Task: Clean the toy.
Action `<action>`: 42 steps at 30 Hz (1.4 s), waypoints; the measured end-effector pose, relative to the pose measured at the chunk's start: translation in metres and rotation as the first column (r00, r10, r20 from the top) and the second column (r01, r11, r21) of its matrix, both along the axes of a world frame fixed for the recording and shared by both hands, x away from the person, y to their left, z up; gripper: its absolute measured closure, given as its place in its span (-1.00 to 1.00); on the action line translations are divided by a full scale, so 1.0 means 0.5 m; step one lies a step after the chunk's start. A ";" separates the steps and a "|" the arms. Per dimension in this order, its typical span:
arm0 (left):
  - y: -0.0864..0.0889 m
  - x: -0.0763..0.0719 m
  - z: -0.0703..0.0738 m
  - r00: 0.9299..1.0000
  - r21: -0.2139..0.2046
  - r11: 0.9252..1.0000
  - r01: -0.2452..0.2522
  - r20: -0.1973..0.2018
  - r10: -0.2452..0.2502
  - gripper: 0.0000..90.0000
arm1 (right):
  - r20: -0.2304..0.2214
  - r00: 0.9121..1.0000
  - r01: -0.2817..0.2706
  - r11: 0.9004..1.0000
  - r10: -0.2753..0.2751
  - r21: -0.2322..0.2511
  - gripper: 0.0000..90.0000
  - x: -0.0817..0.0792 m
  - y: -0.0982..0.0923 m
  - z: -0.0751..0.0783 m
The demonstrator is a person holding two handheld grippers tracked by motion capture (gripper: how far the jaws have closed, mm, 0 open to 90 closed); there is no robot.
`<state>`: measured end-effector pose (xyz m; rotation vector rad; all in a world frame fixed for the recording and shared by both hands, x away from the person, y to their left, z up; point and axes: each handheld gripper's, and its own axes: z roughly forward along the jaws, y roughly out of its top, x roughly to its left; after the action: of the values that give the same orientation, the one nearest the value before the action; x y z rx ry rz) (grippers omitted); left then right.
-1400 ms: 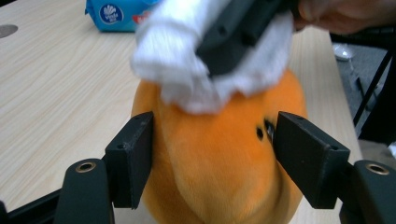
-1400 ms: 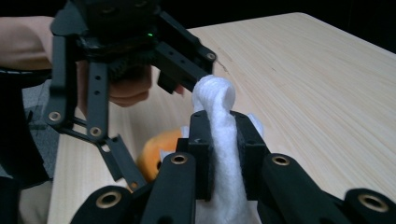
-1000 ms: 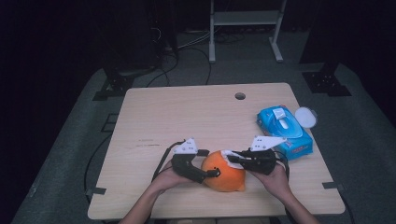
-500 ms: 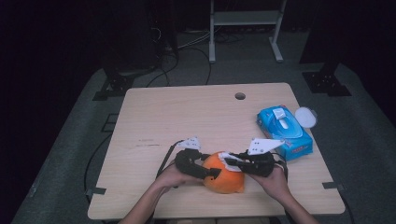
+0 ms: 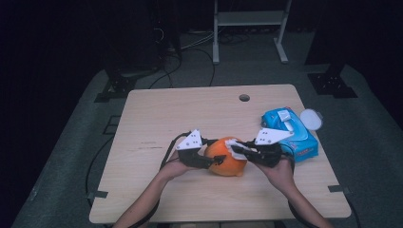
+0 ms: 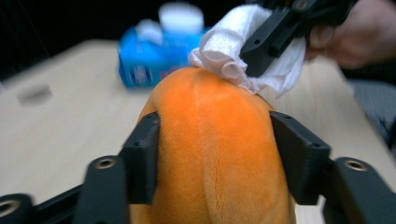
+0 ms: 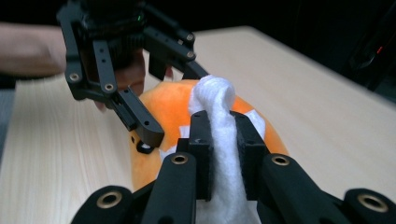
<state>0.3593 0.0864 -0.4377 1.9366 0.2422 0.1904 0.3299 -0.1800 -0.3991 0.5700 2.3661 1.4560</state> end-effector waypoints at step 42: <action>-0.024 -0.064 0.008 0.997 0.137 0.990 -0.017 0.071 0.007 -0.29 | 0.107 0.988 -0.103 0.992 0.111 -0.079 0.79 -0.053 0.081 0.020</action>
<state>0.3274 0.0743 -0.4338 2.0612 0.1982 0.2889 0.3034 -0.1397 -0.3893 0.3393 2.3833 1.3993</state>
